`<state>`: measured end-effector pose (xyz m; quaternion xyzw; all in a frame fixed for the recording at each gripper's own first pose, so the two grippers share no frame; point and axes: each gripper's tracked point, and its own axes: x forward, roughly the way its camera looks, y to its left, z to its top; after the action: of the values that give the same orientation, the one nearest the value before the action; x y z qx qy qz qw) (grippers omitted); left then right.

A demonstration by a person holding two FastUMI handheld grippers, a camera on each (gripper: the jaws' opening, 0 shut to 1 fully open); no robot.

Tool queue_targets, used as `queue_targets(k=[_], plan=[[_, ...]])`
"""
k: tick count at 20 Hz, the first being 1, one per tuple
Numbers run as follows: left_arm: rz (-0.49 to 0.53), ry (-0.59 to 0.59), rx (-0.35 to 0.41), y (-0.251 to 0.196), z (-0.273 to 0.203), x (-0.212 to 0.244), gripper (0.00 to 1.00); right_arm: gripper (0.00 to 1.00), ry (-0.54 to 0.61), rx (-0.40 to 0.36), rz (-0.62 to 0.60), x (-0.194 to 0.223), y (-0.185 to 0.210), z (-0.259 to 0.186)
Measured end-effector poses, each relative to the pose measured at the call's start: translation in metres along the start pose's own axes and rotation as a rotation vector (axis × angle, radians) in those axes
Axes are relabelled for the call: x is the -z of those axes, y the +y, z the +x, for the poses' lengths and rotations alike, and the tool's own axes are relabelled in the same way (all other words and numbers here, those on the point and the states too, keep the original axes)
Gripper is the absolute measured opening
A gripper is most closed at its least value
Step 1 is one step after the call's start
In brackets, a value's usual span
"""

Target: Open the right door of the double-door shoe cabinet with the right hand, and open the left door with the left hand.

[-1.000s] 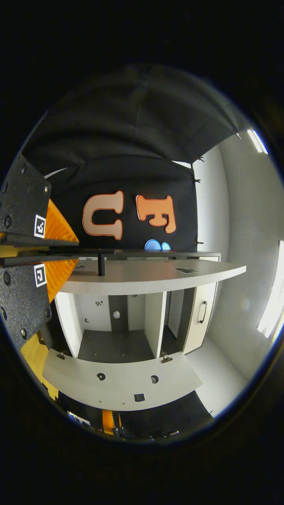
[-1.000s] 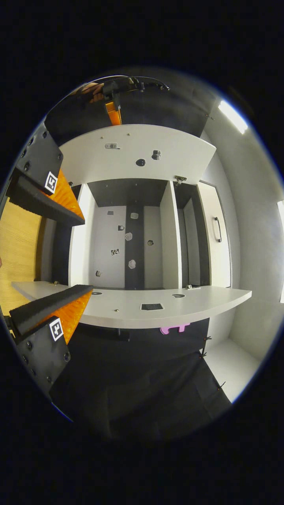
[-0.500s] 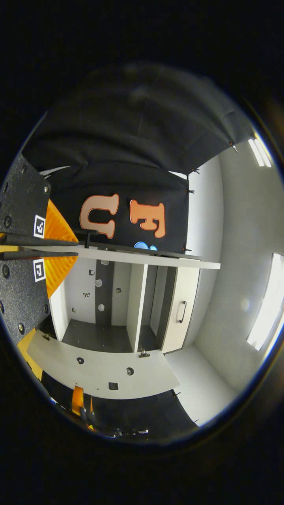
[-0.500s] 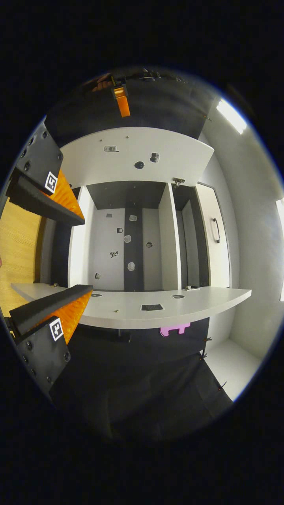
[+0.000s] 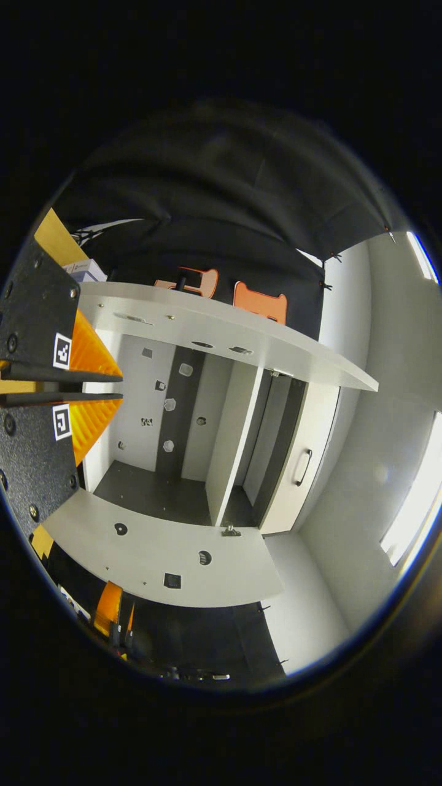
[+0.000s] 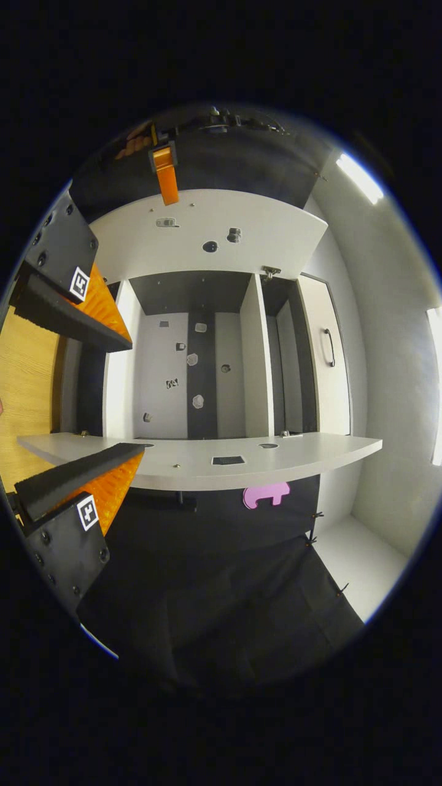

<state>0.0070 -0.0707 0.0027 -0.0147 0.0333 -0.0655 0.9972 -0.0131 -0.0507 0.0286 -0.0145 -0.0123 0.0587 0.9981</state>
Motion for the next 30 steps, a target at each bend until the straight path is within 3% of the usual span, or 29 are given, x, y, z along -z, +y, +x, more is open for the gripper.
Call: queue_targets(k=[1,2,3,5,7,8,11,13,14,17,30], plan=[[0.007,0.003,-0.003,-0.002,0.002,0.005,0.11,0.93,0.0,0.006,-0.004,0.001,-0.002,-0.002],[0.003,0.012,0.004,-0.006,0.004,0.009,0.19,0.93,-0.002,0.014,-0.007,0.002,-0.005,-0.004],[-0.006,0.024,0.011,-0.009,0.004,0.013,0.33,0.92,-0.007,0.019,-0.006,0.002,-0.007,-0.004],[-0.03,0.041,0.015,-0.011,0.009,0.02,0.47,0.92,-0.011,0.021,0.003,0.001,-0.008,-0.005],[-0.023,0.083,0.006,-0.011,0.013,0.032,0.69,0.92,-0.013,0.025,0.009,0.001,-0.01,-0.006],[-0.012,0.098,-0.004,-0.009,0.015,0.036,0.92,0.93,-0.013,0.028,0.009,0.001,-0.012,-0.005],[0.042,0.073,-0.025,-0.006,0.017,0.036,0.94,0.93,-0.01,0.042,0.005,0.003,-0.017,-0.004],[0.068,0.051,-0.035,-0.005,0.018,0.032,0.98,0.99,-0.001,0.051,0.006,0.006,-0.019,-0.004],[0.07,0.044,-0.033,-0.006,0.019,0.03,0.94,0.92,0.001,0.053,0.009,0.007,-0.019,-0.004],[0.065,0.038,-0.028,-0.008,0.021,0.025,0.94,0.92,0.01,0.059,0.017,0.011,-0.02,-0.002],[0.089,0.013,-0.005,-0.019,0.025,0.013,0.94,0.99,-0.001,0.057,0.036,0.008,-0.02,0.004]])
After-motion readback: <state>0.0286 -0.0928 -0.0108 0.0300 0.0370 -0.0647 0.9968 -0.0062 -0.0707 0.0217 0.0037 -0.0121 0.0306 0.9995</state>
